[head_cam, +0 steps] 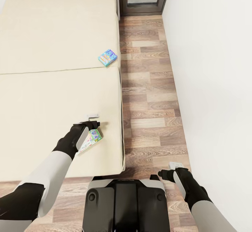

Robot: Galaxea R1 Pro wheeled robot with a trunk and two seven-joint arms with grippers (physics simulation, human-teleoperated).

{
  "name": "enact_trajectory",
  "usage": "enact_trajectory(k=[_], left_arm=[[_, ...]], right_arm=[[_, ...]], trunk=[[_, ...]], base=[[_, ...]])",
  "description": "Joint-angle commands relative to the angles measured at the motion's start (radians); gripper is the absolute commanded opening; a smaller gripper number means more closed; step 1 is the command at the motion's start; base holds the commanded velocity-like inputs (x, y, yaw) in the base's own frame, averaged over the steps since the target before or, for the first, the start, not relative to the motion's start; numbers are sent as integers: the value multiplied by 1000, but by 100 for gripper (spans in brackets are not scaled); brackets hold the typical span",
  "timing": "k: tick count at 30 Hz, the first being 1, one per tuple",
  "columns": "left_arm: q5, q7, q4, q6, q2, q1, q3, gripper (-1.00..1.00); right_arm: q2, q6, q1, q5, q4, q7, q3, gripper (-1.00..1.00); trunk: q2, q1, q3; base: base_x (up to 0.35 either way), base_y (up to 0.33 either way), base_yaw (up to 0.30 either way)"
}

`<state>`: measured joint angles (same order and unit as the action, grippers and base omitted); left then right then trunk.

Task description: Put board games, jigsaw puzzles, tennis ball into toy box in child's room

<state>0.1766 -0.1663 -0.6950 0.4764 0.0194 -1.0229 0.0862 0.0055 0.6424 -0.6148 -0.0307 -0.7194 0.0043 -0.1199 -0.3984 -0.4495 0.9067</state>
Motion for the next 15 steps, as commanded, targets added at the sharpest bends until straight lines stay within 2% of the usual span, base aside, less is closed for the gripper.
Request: enact_trajectory(k=[1, 15], left_arm=[[11, -9, -1, 4, -1, 0, 4, 100], [11, -8, -4, 4, -5, 0, 6, 100]], right_arm=[[1, 5, 0, -3, -2, 0, -3, 100], [1, 4, 1, -3, -2, 4, -1, 100]], trunk=[[-2, -1, 3], [-2, -1, 26]], base=[[0, 0, 0], [0, 0, 0]])
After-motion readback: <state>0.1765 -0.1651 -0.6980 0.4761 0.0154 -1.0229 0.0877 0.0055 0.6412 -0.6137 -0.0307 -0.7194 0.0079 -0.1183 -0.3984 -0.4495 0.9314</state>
